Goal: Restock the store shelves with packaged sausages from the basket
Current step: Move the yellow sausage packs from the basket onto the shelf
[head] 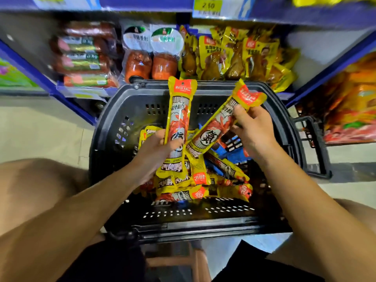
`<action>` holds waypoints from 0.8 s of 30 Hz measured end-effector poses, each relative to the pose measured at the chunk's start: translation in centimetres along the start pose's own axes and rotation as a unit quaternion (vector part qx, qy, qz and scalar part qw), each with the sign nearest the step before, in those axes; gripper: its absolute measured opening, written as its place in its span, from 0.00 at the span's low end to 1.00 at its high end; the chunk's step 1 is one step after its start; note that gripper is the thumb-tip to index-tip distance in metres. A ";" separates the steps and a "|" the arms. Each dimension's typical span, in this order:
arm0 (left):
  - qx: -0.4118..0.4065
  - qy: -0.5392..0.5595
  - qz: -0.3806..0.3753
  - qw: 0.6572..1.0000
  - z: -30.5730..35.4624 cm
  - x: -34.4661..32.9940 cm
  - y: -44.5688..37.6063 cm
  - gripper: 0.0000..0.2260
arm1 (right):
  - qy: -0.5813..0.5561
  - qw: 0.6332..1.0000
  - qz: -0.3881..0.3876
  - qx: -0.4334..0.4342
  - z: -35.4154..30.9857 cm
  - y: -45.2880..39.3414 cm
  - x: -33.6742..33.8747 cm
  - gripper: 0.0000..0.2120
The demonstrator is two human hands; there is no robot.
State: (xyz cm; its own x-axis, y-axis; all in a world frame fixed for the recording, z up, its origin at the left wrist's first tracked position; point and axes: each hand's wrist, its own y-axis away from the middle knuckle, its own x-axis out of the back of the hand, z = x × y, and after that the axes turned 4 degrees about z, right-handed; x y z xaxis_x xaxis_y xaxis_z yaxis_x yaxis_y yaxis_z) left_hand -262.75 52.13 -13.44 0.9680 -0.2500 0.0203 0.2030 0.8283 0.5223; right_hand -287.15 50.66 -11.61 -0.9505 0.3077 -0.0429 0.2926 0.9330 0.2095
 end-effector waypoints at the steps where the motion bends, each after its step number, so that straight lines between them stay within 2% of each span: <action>1: 0.005 0.014 -0.006 1.000 0.3 0.0 0.4 0.10 | -0.025 1.000 -0.004 -0.004 -0.5 0.6 0.0 0.03; 6: 0.015 0.079 -0.044 0.996 1.8 0.7 2.7 0.09 | -0.089 0.995 -0.038 -0.018 -2.1 3.2 -0.4 0.07; 9: 0.016 0.096 -0.054 0.994 2.4 0.9 3.8 0.19 | -0.118 0.992 -0.039 -0.029 -2.8 4.7 -1.3 0.07; 10: 0.016 0.099 -0.047 0.994 2.4 0.8 4.2 0.20 | -0.121 0.991 -0.039 -0.030 -2.8 5.3 -1.5 0.07; 13: 0.006 0.139 -0.028 0.990 2.2 0.2 5.6 0.14 | -0.045 0.997 -0.046 -0.030 -2.4 7.4 -2.5 0.05; 15: -0.013 0.164 -0.040 0.986 2.0 -0.5 6.6 0.12 | 0.025 0.998 -0.048 -0.037 -1.5 9.1 -3.4 0.09; 18: -0.045 0.187 -0.057 0.980 2.3 -1.2 7.8 0.15 | 0.037 0.996 -0.063 -0.055 -1.0 11.2 -4.5 0.14; 21: -0.063 0.144 -0.061 0.986 2.9 -0.8 8.7 0.15 | 0.024 0.997 -0.053 -0.056 -2.0 11.6 -4.0 0.18; 24: -0.069 0.058 -0.045 0.995 4.0 0.3 9.2 0.11 | 0.085 0.995 -0.055 -0.015 -3.5 11.4 -2.1 0.22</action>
State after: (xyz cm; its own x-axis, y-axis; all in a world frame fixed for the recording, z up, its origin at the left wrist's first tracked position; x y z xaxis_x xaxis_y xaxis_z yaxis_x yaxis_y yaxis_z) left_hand -261.17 57.68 -5.20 0.9537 -0.2737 -0.1248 0.3008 0.8681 0.3949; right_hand -282.21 59.95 -5.70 -0.9811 0.1662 0.0989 0.1857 0.9523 0.2422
